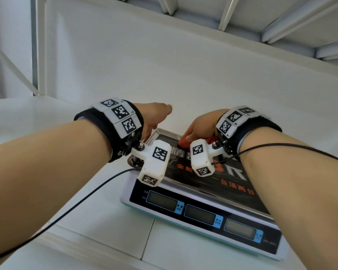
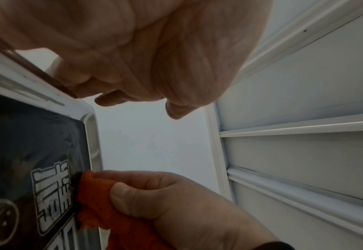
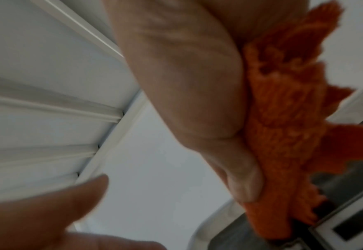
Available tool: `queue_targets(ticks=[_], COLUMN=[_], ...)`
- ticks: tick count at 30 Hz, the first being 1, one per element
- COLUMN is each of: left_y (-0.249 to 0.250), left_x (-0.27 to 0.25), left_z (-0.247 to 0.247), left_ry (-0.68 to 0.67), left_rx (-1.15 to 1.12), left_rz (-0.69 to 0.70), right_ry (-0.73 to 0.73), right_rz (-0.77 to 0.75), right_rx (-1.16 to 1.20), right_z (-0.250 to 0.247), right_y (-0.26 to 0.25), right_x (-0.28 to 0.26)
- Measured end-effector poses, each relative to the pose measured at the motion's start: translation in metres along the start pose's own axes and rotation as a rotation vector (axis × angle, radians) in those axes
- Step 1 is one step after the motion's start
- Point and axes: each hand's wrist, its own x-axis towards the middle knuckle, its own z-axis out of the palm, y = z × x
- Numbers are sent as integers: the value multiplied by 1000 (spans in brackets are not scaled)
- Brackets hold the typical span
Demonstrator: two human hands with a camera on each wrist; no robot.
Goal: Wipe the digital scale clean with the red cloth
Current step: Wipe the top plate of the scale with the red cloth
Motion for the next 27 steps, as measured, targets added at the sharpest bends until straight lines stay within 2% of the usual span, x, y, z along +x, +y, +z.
queue_targets(ticks=[2,5,6,9,13,16,19,25,27], left_y=[-3,-4,-5,-9,-9,-10,-11,-12,-12], left_x=[5,7,9,11,10,10,12,9,8], left_z=[-2,-4,-5,-6,-8,-7,-8,-10,-11], left_ry=[-22,-56,-53,-67,-102,-90,-84,-111,-120], left_rx=[-1,-17,-30,-67,-102,-106,-119,-147,-160], left_rz=[12,-1,2,6,0,8,8,4,8], right_ry=[-5,157,174,77,18,153,75,-51,11], right_rz=[19,23,12,-34,-27,1,-26,-91,-55], right_rx=[-51,-411,-467,-417,-154,-405,-458,-255,-143], right_z=[-3,3,7,11,2,4,10,-2,0], right_y=[1,-5,-9,-21,-16,-14,-25,-26,-24], right_x=[1,-1,-2,-7,-4,1,-4,-15,-3])
